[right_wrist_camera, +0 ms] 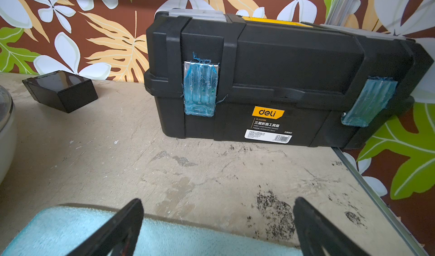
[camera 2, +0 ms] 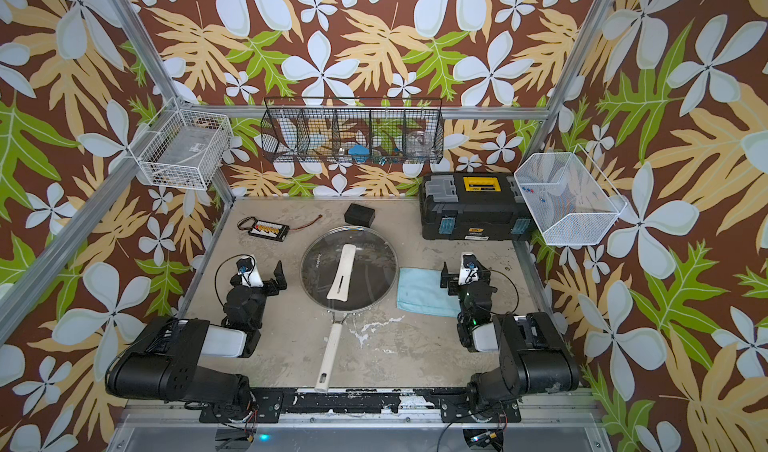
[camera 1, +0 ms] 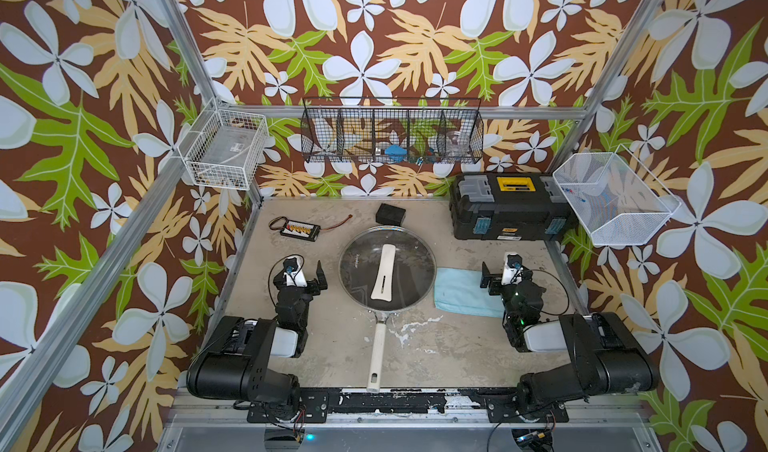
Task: Wipe the pot lid with a cloth
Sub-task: Pick up the pot lid from the cooking pot.
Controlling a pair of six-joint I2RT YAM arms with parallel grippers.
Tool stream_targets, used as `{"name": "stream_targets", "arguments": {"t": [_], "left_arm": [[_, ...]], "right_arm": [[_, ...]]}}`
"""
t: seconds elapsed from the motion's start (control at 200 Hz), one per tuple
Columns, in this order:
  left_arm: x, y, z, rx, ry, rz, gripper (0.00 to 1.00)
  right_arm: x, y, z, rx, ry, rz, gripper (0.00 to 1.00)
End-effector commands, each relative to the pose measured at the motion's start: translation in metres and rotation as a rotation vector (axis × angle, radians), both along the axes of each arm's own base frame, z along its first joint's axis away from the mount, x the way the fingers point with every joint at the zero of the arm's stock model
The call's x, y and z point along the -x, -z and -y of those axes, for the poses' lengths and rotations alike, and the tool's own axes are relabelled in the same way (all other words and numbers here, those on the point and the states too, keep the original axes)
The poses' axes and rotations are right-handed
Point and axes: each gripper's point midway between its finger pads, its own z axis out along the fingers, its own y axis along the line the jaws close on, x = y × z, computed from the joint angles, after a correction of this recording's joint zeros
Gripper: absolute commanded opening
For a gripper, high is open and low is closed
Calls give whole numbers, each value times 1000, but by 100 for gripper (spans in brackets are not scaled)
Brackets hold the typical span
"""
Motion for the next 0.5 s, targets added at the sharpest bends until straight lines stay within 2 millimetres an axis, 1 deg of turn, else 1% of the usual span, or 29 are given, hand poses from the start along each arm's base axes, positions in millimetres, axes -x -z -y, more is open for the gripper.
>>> {"name": "stream_targets", "arguments": {"t": [0.0,0.45,0.495], "left_arm": [[-2,-6,1,-3,4,20,100],[-2,-6,1,-2,5,20,100],[-2,-8,-2,-1,-14,29,100]], "right_arm": [[-2,-2,-1,-8,-3,6,100],[-1,-2,-1,-6,-4,5,100],[-2,-4,2,-6,11,10,100]]}}
